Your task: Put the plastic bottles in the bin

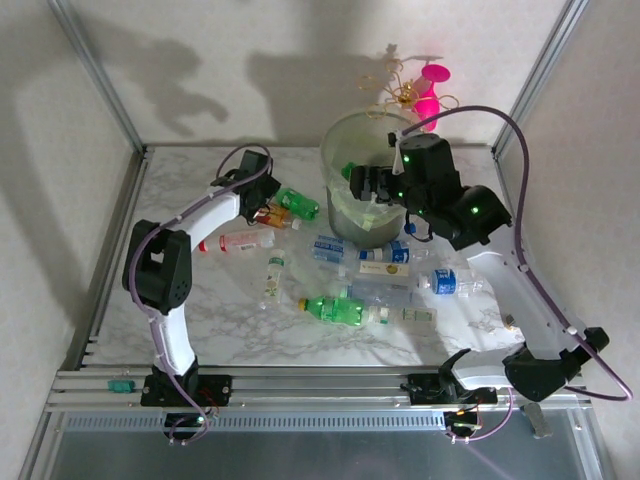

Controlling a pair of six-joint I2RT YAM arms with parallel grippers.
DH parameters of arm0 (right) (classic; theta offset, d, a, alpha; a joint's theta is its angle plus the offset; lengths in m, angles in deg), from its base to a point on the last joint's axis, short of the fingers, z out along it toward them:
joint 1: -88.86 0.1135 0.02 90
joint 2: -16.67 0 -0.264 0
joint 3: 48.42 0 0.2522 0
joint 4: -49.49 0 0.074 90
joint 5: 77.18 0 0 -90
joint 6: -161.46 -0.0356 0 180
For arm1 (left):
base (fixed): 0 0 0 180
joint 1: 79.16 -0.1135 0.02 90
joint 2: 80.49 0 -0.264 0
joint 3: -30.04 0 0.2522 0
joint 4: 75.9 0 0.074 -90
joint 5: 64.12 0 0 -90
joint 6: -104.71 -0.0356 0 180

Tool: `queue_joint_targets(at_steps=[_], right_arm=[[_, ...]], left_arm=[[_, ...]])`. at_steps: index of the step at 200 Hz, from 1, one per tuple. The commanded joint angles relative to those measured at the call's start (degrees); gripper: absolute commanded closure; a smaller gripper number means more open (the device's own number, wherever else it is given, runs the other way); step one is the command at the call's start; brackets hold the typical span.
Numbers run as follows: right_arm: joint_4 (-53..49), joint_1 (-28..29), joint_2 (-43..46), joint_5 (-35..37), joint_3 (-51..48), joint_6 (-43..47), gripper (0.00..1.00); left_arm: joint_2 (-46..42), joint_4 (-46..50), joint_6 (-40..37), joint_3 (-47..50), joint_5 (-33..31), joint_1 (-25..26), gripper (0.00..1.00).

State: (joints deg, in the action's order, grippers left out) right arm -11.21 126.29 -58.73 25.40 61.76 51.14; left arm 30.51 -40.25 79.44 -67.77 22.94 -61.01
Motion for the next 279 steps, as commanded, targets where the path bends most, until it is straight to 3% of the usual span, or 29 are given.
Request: queue_joint_targets(at_steps=[1, 120, 197, 279], right_arm=[[-1.77, 0.28, 2.61, 3.86, 1.13, -0.18, 0.09], [-2.64, 0.28, 2.93, 5.79, 1.80, 0.91, 0.09], [-1.71, 0.28, 3.95, 6.24, -0.45, 1.10, 0.09], [-1.40, 0.28, 4.79, 6.24, -0.19, 1.04, 0.09]], left_arm=[[2.08, -0.38, 3.43, -2.02, 0.90, -0.44, 0.21], [7.79, -0.84, 6.67, -2.26, 0.07, -0.93, 0.29], [8.50, -1.45, 4.20, -1.20, 1.01, -0.84, 0.25], [5.06, 2.49, 1.87, 2.83, -2.39, -1.47, 0.40]])
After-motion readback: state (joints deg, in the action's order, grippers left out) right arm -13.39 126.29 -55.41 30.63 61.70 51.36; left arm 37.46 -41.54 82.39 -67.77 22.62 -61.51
